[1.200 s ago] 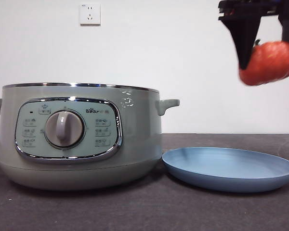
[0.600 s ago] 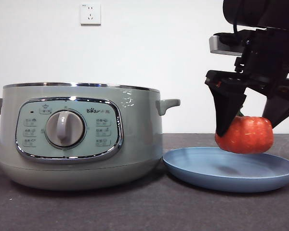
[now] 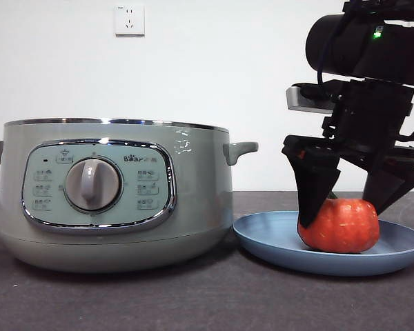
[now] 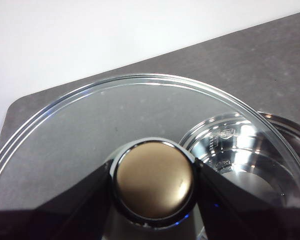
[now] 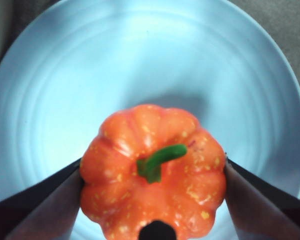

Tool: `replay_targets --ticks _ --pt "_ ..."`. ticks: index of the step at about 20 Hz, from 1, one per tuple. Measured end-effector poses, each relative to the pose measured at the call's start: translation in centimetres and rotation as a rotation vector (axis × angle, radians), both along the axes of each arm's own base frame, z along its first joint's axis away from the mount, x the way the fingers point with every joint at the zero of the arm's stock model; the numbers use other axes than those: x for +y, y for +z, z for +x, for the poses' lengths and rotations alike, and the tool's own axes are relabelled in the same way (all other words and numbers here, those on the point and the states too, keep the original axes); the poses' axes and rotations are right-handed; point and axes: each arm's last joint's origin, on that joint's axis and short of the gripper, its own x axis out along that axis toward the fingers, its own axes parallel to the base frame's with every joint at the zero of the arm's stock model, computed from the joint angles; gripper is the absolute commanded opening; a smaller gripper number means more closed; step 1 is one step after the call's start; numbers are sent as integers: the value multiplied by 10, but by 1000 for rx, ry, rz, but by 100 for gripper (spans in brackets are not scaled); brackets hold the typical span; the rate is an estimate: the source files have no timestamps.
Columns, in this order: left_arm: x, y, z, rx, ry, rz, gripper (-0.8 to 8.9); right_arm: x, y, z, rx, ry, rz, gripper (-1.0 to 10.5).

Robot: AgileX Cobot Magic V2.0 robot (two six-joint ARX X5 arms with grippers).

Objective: Take the pumpkin out from the steamer,put the pumpkin in the blue plate,close the lid

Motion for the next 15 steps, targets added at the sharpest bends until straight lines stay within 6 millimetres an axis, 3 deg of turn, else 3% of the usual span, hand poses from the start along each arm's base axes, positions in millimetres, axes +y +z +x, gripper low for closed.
replay_targets --ticks 2,8,15 --pt "-1 0 1 -4 -1 -3 -8 0 0 0 -1 0 1 583" --pt "-2 1 2 -6 -23 -15 -8 -1 4 -1 -9 -8 9 598" --pt "-20 -5 28 45 -143 -51 -8 -13 65 -25 -217 -32 124 595"
